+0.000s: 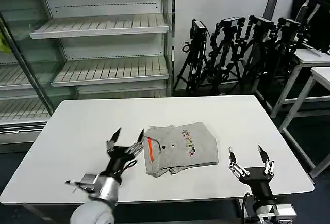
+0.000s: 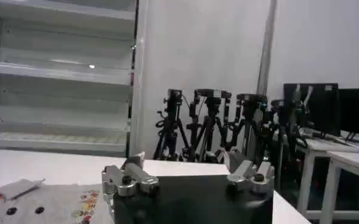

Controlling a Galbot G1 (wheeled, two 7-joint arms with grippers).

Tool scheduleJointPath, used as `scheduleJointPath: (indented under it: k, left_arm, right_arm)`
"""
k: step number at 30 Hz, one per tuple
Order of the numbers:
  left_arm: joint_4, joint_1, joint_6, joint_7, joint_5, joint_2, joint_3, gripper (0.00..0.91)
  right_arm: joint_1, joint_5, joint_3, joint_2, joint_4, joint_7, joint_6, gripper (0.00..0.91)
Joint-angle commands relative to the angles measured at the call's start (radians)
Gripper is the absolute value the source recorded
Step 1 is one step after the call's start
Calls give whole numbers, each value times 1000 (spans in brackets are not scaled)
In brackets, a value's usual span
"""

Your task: Fold and organize the clothes.

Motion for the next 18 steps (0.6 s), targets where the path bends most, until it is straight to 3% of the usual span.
scheduleJointPath:
  k: [1,18]
  left_arm:
    - [-108,244,-98,54,228,7,-147,907]
    - [-126,275,-101,61,252,-23,-111,907]
  right_arm:
    - [43,-52,-38,18,-65,15,22,907]
    - [40,-108,-61,25,-57,32,2,907]
